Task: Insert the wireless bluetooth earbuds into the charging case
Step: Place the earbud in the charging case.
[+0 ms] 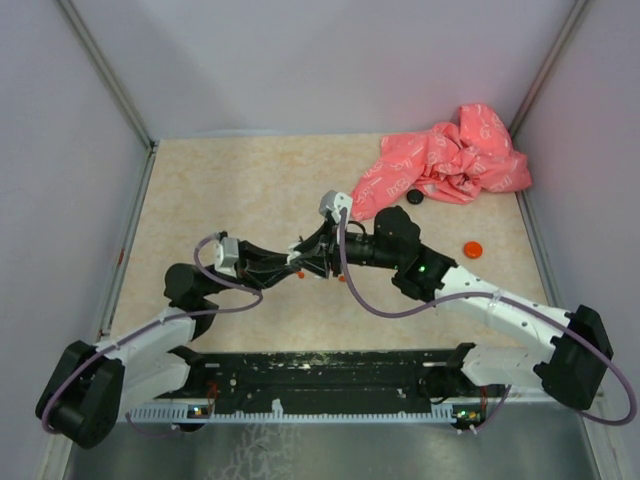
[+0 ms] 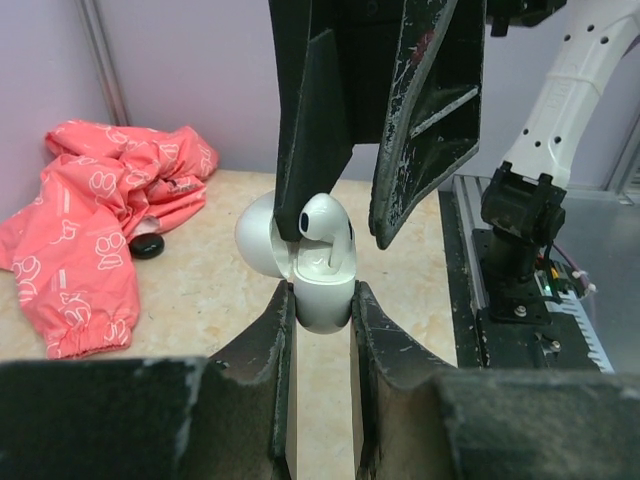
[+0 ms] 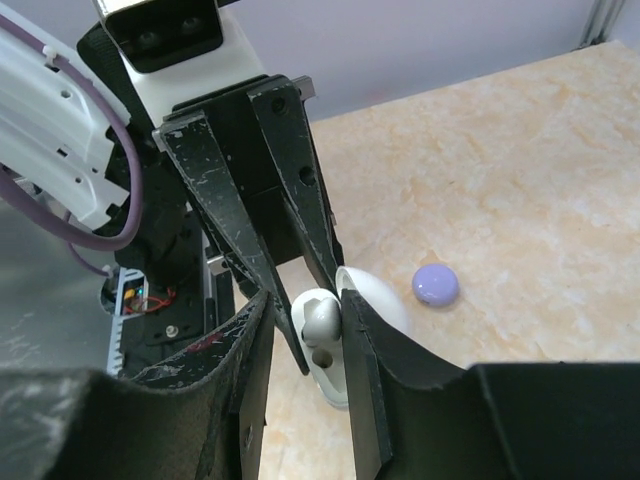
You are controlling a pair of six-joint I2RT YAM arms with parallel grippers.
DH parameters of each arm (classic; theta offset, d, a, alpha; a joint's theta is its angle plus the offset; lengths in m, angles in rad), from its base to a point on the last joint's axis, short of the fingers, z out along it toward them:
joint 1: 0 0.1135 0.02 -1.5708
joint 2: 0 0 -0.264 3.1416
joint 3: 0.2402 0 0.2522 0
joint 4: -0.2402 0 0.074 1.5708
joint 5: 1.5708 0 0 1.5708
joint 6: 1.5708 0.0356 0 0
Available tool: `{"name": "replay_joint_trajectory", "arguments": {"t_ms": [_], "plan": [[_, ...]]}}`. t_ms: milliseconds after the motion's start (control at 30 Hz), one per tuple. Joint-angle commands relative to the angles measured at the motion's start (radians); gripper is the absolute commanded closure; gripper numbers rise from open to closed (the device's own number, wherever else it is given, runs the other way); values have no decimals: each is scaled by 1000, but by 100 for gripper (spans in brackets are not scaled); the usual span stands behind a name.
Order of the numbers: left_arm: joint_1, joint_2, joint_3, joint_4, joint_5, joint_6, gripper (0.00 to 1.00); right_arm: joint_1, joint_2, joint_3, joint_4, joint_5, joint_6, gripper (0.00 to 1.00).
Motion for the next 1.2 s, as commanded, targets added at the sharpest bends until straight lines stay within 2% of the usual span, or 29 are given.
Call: {"name": "replay_joint_trajectory", "arguments": {"t_ms": [0, 367, 467, 533, 667, 833, 1000, 1167], "plan": [[-3, 18, 47, -13, 88, 23, 99, 7, 19, 103, -95, -51, -45, 66], [-14, 59, 68, 18, 170, -10, 99, 6, 63, 179, -196, -85, -105, 66], [-17, 68, 67, 35, 180, -20, 99, 7, 76, 199, -216, -95, -120, 63], [-18, 67, 66, 41, 181, -21, 99, 6, 81, 207, -223, -94, -124, 58], [-18, 60, 54, 45, 161, -16, 99, 6, 73, 219, -224, -76, -134, 57], [-18, 37, 12, 8, 42, 37, 99, 7, 39, 232, -222, -26, -134, 56], [-18, -36, -32, -194, -181, 133, 99, 5, 35, 241, -298, 126, -138, 55], [-17, -99, -59, -327, -373, 159, 99, -19, 68, 226, -396, 283, -117, 55]]}}
